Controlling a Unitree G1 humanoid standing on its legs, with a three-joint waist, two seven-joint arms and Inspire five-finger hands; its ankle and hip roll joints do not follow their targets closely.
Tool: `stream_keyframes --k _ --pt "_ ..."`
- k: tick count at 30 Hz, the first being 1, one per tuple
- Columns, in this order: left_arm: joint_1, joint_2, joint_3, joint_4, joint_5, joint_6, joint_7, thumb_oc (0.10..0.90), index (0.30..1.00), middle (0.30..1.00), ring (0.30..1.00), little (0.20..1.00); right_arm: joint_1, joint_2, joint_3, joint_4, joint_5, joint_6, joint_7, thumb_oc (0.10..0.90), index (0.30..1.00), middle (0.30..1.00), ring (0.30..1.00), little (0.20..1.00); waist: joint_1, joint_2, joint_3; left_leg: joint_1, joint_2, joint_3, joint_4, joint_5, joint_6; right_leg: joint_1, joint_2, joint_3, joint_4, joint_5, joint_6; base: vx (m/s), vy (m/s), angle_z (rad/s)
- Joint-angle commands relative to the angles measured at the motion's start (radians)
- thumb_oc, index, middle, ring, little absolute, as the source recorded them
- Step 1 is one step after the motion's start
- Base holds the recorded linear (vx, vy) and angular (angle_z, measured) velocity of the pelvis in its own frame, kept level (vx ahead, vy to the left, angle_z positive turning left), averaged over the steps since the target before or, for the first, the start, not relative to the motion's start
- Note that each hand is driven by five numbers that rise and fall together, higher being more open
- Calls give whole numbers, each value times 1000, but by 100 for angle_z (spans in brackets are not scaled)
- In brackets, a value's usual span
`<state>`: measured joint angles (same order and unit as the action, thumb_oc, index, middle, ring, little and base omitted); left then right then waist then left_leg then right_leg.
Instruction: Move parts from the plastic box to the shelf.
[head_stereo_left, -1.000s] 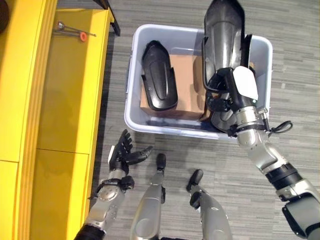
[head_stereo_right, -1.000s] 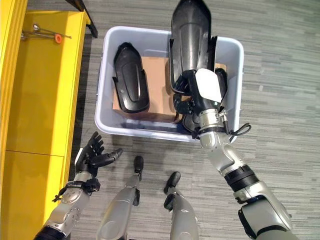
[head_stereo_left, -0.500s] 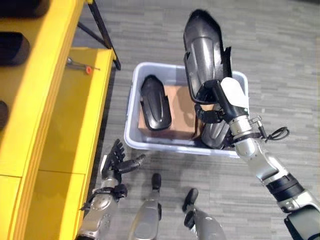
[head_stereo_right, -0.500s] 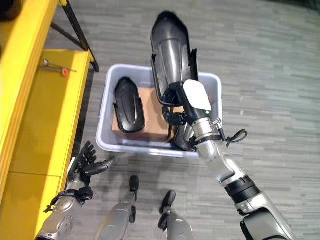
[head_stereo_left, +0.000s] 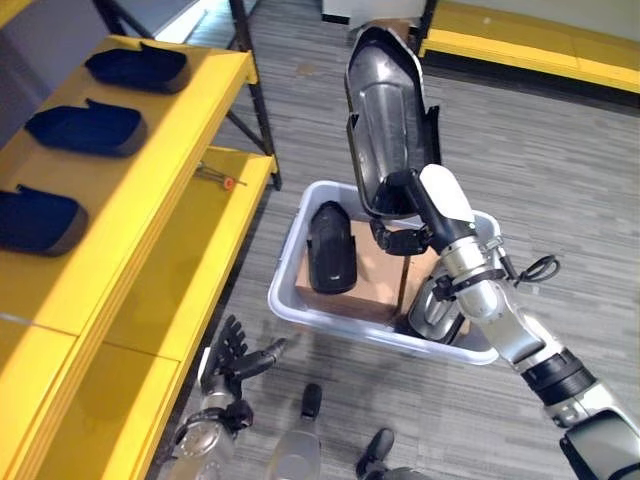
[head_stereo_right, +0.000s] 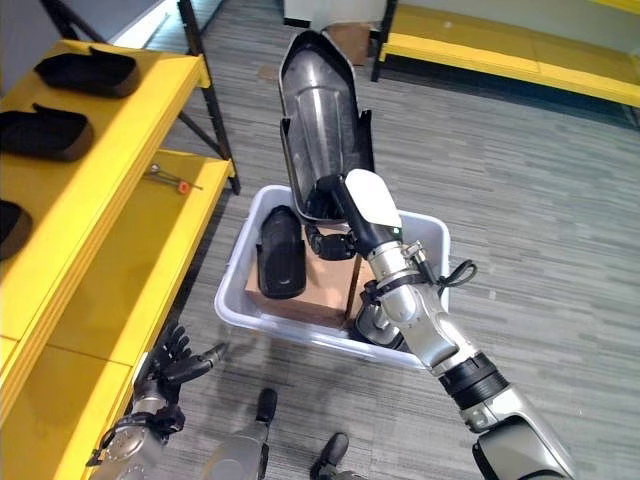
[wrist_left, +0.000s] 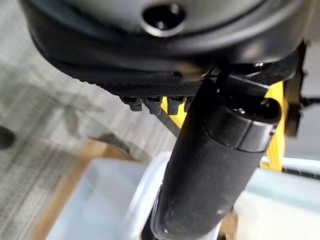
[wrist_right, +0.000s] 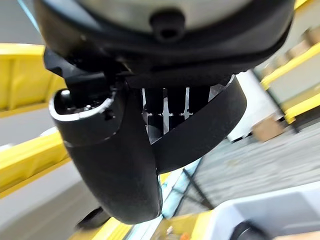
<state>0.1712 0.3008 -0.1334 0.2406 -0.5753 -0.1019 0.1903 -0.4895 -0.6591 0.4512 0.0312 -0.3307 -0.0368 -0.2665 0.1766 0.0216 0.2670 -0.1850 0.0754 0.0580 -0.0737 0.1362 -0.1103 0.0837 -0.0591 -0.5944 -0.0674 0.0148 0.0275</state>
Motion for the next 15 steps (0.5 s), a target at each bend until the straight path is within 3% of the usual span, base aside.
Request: stream_keyframes --k 1,4,7,8,10,15 --pt "-8 73 -21 -49 13 -62 3 900 1000 1000 1000 1000 -124 14 -31 -123 -26 -101 -83 400 300 300 300 300 -26 -64 -108 49 185 323 175 14 -25 -94 -104 -19 45 -18 77 -95 0 111" --pt "-14 59 -23 -56 15 -58 3 900 1000 1000 1000 1000 -111 20 -45 -133 -8 -98 -86 400 300 300 300 300 -30 -61 -115 106 254 367 267 7 -45 -72 -131 -88 71 -15 63 -78 44 100" --pt "-21 58 -26 -62 16 -57 1 900 1000 1000 1000 1000 -105 23 -43 -131 -5 -97 -82 400 300 300 300 300 -43 -51 -133 161 279 389 252 15 -58 -69 -153 -130 86 -16 64 -15 104 82" --pt "-26 57 -28 -62 18 -57 2 900 1000 1000 1000 1000 -98 25 -46 -135 -4 -96 -79 400 300 300 300 300 -49 -42 -146 186 274 388 218 18 -62 -68 -160 -141 91 -15 68 18 128 99" --pt "-25 44 -26 -64 35 -55 -5 900 1000 1000 1000 1000 -67 33 -61 -140 5 -94 -58 400 300 300 300 300 -60 -25 -173 201 212 380 113 -42 -32 -68 -191 -149 105 16 91 63 259 108" --pt "-18 57 -19 -74 59 -56 -22 900 1000 1000 1000 1000 -31 50 -78 -154 15 -101 -37 400 300 300 300 300 -49 -31 -180 207 152 359 90 -75 5 -52 -256 -169 135 50 117 31 168 33"
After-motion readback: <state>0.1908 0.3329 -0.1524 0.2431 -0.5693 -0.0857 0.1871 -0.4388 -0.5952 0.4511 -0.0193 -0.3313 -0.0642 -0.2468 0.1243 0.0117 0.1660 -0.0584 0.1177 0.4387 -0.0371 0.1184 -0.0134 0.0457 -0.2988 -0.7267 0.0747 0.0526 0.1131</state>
